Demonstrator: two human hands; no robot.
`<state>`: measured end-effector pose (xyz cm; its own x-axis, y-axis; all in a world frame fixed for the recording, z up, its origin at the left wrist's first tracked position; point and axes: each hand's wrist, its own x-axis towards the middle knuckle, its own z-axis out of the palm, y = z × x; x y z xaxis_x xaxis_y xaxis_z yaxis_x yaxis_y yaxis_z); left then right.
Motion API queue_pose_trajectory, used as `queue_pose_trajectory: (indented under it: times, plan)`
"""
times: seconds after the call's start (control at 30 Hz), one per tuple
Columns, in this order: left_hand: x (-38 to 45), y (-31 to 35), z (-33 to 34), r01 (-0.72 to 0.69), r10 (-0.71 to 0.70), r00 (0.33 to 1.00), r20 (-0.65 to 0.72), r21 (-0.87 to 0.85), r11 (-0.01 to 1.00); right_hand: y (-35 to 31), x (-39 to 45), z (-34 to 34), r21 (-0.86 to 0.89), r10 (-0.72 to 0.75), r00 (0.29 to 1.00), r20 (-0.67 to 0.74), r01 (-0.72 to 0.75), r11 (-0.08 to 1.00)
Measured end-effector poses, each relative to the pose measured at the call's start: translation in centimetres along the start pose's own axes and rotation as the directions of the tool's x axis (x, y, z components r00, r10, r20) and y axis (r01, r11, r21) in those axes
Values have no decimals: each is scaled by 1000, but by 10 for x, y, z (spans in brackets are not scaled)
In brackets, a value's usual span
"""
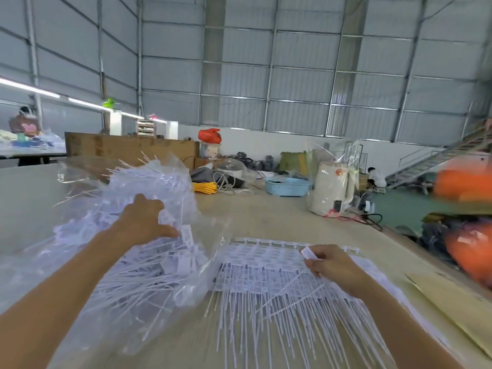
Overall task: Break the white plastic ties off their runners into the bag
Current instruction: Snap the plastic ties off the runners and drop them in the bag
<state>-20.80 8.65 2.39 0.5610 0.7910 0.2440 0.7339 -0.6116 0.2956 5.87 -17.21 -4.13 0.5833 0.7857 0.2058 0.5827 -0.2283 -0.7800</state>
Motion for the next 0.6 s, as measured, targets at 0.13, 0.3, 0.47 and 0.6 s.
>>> queue_pose_trajectory:
  times: [0.13, 0.3, 0.47, 0.6]
  plan:
    - [-13, 22, -8, 111, -52, 979, -197, 304, 946, 0, -5, -6, 33, -52, 994, 96, 49, 998]
    - [-46, 90, -7, -363, 325, 744, -584, 54, 930, -8, -10, -8, 131, -44, 998, 34, 39, 991]
    - [-63, 176, 49, -436, 472, 879, -69, -515, 738, -25, -17, -10, 296, -86, 986, -140, 124, 947]
    - [-56, 201, 90, -319, 488, 873, 15, -740, 593, -29, -23, -12, 214, -129, 974, -185, 168, 962]
